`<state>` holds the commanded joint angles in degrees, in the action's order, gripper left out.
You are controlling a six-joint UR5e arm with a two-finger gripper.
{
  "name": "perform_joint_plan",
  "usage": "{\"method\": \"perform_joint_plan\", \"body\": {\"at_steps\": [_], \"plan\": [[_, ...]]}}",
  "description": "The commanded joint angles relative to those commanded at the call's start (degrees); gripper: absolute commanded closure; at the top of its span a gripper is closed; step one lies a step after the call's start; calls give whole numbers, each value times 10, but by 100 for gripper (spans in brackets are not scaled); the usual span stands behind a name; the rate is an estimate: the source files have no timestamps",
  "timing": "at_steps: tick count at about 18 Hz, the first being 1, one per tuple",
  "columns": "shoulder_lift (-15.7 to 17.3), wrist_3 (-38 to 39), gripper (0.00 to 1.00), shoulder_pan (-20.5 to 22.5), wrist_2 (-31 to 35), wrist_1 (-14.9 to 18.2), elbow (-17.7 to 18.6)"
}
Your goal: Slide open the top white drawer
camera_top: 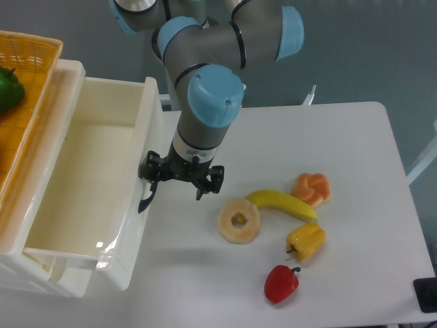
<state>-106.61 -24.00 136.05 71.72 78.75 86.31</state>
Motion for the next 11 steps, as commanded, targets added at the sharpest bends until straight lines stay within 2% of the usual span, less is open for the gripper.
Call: {"method": "perform_joint_plan", "body": {"at_steps": [11], "plan": [[1, -3, 0, 8, -1, -1, 2]]}}
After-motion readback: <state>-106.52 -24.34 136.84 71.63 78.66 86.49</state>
